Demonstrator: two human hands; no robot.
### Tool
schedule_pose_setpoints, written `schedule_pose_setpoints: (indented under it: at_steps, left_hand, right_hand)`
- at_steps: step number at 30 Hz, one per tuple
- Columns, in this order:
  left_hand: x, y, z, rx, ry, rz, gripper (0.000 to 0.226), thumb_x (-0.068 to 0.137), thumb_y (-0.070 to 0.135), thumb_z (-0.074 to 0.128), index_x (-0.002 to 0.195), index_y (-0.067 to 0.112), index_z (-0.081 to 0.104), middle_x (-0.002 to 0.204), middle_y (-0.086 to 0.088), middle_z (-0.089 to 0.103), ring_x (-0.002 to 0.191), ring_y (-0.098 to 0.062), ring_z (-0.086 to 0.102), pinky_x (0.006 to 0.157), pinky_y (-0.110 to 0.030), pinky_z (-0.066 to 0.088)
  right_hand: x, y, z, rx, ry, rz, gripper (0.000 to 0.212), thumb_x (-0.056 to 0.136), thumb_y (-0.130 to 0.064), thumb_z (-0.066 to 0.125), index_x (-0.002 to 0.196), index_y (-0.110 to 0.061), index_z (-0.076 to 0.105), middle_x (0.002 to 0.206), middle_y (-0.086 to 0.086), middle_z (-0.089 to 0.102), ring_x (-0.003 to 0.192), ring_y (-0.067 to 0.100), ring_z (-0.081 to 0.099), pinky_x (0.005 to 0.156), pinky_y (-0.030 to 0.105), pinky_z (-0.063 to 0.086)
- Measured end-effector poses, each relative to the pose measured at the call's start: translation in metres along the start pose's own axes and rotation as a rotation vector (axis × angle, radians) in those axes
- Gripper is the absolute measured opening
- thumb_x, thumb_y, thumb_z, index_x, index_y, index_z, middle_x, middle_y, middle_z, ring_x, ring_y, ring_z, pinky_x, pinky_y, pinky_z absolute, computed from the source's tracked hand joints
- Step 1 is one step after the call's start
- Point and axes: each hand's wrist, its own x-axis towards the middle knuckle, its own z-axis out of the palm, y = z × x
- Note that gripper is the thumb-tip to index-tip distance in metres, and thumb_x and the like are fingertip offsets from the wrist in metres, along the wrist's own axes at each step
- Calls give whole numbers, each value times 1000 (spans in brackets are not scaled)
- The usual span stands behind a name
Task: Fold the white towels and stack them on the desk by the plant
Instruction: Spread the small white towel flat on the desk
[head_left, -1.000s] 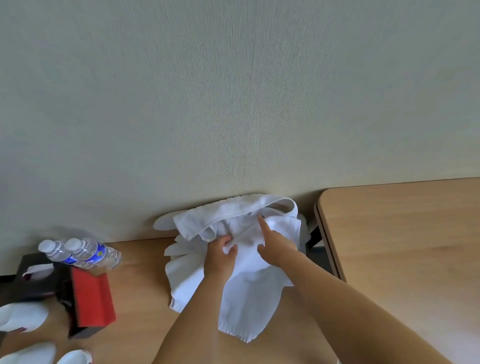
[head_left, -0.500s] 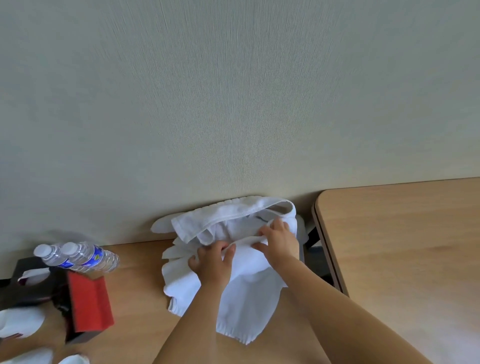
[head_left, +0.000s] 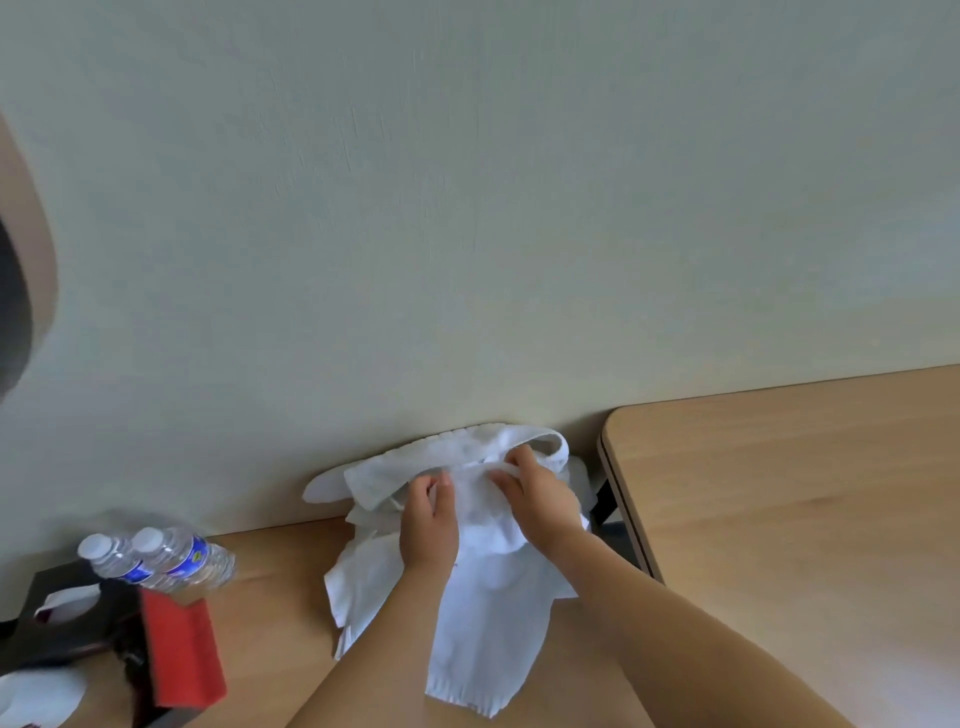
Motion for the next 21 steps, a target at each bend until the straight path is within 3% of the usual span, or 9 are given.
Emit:
schedule_pose_setpoints:
  at_steps: [4, 8, 13, 21]
  left_hand:
    - [-4, 29, 0, 4, 17, 71, 28, 99, 36, 45, 79, 16, 45, 67, 9, 46, 65, -13, 45, 62, -29, 35]
    - [-9, 61, 0, -34, 25, 136, 24, 99, 34, 46, 87, 14, 52, 72, 7, 52, 69, -11, 49, 65, -29, 40]
    - [-17, 96, 3, -74, 32, 242, 23, 98, 32, 49, 85, 13, 50, 71, 8, 50, 66, -9, 47, 63, -29, 40]
    - [-33, 167, 36, -196, -71, 391, 22, 98, 30, 51, 88, 10, 52, 73, 6, 49, 66, -9, 46, 62, -21, 39]
  right_hand:
    - [-8, -13, -17, 141, 78, -9, 23, 101, -38, 39, 109, -17, 45, 76, -8, 50, 67, 10, 50, 54, 23, 33]
    - [-10, -23, -37, 215, 194, -50, 28, 98, -42, 44, 114, -20, 49, 94, -1, 60, 93, 22, 57, 72, 30, 39]
    - [-17, -33, -71, 324, 266, -134, 25, 96, -39, 51, 106, -17, 54, 97, -1, 63, 94, 21, 59, 84, 37, 47]
    - [-36, -33, -143, 537, 458, -234, 17, 95, -31, 57, 94, -14, 55, 84, -9, 58, 81, 10, 55, 72, 22, 43]
